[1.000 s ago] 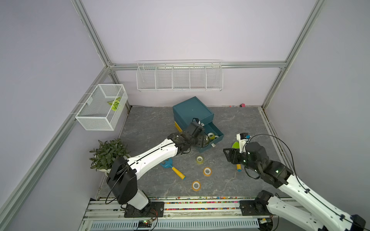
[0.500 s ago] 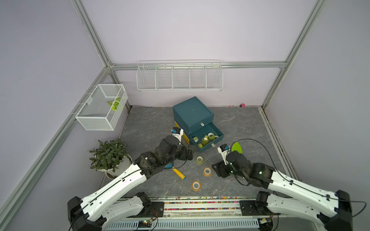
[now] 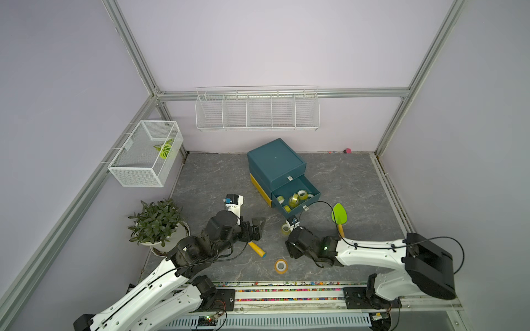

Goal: Place the transparent tape into the drawer according to color
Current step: Pick up the tape at the center of the board.

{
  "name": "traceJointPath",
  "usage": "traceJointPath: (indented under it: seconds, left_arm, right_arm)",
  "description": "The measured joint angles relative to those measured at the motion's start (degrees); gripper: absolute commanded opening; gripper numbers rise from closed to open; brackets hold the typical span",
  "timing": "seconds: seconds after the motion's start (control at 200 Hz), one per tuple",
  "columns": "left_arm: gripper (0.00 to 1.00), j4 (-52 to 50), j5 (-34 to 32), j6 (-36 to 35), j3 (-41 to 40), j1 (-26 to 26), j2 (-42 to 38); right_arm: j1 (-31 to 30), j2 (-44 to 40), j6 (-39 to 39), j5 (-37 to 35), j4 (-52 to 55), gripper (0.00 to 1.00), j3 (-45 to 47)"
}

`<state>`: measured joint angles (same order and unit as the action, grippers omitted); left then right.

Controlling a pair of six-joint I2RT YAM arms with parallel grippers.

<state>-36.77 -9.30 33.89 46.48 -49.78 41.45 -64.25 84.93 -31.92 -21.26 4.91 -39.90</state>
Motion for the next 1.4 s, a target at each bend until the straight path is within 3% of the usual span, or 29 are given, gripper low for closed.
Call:
traceJointPath:
  seconds: [0.67, 0.915, 1.22, 1.4]
  left_arm:
    - [1.0, -1.3, -1.4, 0.0, -1.5, 0.0, -1.0]
    - [1.0, -1.5, -1.4, 0.0, -1.8, 0.0, -1.4]
    - [1.0, -1.4, -1.2, 0.0, -1.8, 0.0, -1.3]
    - [1.0, -1.3, -0.9, 0.0, -1.8, 0.0, -1.1]
  right_arm:
    - [2.8, 13.6, -3.8, -3.8, -9.9, 0.7, -3.7]
    - [3.1, 16.0, -4.7, -4.7, -10.3, 0.63, -6.0]
    - [3.5, 15.3, -5.9, -4.1, -10.3, 0.47, -5.6]
    - [3.5, 8.1, -5.7, 1.1, -10.4, 0.45, -1.2]
